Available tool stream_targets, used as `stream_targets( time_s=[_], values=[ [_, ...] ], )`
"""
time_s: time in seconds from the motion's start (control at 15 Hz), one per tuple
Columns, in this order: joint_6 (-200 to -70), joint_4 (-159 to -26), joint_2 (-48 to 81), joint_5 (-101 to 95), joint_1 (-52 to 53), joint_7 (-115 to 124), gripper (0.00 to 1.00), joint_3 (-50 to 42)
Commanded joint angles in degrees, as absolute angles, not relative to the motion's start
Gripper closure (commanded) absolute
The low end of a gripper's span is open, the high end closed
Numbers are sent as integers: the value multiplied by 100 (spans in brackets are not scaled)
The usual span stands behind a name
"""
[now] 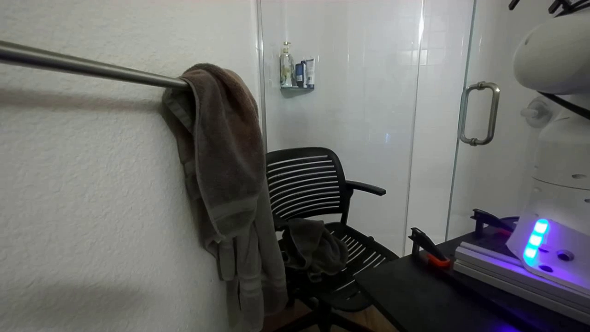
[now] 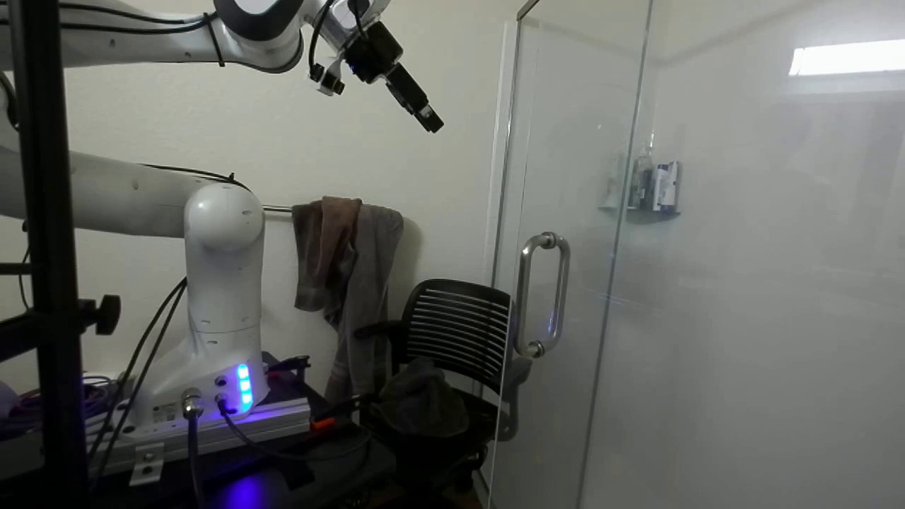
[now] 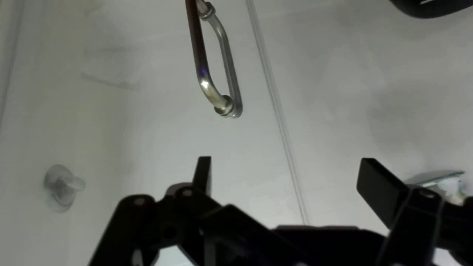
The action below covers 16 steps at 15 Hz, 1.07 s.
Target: Close the door
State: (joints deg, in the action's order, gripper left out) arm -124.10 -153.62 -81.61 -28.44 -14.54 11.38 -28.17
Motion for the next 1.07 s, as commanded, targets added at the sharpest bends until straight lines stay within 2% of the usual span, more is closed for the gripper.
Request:
stream_targets(
  time_s=[0.0,0.27,0.33,0.53,0.8,1.0],
  values=[
    [-12511,-15576,-7729,-2579,-1558,79,0,-2924],
    [-13882,-15681,-6910,-3157,-2119,301,0,-2684],
    [-14269,-15733,-6866,-3641,-1966,772,0,-2781],
    [-15617,-15759,-6034,-4530,-2427,1760,0,-2608],
    [-16850,-15639,-4978,-5905,-3534,3558,0,-2064],
    [-17053,-15313,-4457,-6731,-4545,4931,0,-1371]
  ],
)
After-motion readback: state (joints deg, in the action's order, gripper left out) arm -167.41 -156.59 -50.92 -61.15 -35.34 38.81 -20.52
